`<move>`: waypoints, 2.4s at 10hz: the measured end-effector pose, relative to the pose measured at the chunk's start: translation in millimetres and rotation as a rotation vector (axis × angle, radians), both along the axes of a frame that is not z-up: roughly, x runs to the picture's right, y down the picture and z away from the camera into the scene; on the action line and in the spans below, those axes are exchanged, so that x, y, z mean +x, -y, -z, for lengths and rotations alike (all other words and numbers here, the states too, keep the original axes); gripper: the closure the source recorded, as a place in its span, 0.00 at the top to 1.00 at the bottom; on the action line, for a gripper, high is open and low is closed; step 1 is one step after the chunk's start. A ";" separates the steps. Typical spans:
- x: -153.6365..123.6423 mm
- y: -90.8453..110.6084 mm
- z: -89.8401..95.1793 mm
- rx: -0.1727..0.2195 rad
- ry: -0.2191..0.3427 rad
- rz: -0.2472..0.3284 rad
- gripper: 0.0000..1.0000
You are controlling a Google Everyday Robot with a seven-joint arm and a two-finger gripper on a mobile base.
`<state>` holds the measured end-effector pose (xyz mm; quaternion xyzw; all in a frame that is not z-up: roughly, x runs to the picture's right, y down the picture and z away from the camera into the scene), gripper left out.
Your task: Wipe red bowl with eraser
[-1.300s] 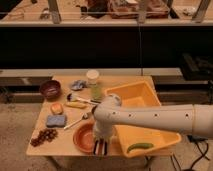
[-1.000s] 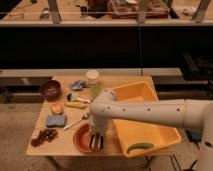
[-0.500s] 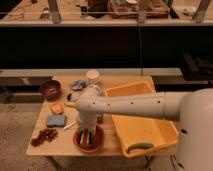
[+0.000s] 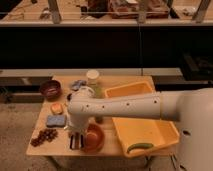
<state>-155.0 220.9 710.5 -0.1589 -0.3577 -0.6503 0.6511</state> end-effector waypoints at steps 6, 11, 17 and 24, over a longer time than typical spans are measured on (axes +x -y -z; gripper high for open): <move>31.9 -50.7 21.2 -0.055 -0.021 0.033 0.00; 93.4 -53.4 7.9 -0.067 -0.170 -0.061 0.00; 103.2 0.7 -47.9 -0.074 -0.269 -0.112 0.00; 6.6 14.8 -34.6 -0.018 -0.109 -0.043 0.00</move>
